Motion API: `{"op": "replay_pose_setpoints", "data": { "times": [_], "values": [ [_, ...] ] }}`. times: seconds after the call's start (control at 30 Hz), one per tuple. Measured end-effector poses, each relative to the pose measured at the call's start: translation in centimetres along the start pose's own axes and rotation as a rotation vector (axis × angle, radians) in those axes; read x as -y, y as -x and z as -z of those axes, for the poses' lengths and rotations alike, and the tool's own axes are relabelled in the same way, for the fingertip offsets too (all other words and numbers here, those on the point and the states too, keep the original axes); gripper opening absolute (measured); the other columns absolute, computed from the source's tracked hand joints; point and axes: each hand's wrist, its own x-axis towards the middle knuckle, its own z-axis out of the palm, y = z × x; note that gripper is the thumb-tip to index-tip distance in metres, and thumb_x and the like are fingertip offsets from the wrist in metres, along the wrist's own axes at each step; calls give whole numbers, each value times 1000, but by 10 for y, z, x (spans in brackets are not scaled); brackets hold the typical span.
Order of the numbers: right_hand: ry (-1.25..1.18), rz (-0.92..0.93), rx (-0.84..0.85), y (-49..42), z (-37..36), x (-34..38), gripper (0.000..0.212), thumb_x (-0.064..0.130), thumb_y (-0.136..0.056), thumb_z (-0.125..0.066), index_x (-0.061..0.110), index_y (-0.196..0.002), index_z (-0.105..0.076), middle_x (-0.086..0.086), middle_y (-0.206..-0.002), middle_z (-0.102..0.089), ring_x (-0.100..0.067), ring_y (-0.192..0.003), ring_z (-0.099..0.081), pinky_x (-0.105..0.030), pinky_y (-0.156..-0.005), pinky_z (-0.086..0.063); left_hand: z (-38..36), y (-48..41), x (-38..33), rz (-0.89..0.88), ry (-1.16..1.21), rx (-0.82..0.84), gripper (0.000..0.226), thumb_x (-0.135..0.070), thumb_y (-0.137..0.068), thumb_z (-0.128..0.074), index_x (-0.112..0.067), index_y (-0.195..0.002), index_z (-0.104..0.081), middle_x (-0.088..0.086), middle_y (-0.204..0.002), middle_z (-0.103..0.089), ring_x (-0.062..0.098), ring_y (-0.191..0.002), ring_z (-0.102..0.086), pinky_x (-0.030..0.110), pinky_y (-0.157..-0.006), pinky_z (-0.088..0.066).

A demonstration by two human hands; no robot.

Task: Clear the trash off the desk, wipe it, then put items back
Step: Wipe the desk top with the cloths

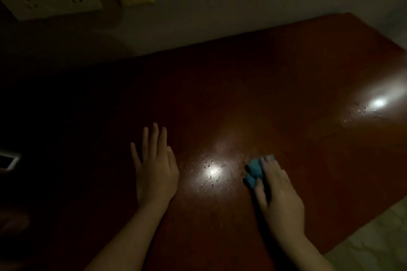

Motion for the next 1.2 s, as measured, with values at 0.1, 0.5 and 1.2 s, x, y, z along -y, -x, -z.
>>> {"op": "replay_pose_setpoints", "data": {
  "times": [0.1,0.5,1.2],
  "values": [
    [14,216,39,-40,-21,18,47,23,-86,-65,16,-131,-54,-2,-138,-51,-17,-126,-48,-39,-104,-31,-8,-16,-14,45,-2,-6,60,-37,-96,-7,-14,-149,-25,4,-159,-12,17,-147,1,47,-118,3],
    [-20,73,118,-212,-13,-56,46,27,-96,-49,18,-141,-42,-3,-150,-37,-24,-133,-40,-38,-96,-43,-26,-94,-49,148,-3,-34,51,-31,-102,-19,-14,-149,-27,3,-159,-13,15,-147,0,45,-118,9],
    [-41,263,185,-10,14,-50,49,29,-91,-38,7,-134,-50,-10,-139,-50,-25,-128,-49,-41,-102,-46,-18,51,-92,210,-20,-40,57,-33,-97,-13,-16,-148,-30,1,-158,-19,13,-147,-2,44,-119,8]
  ]
}}
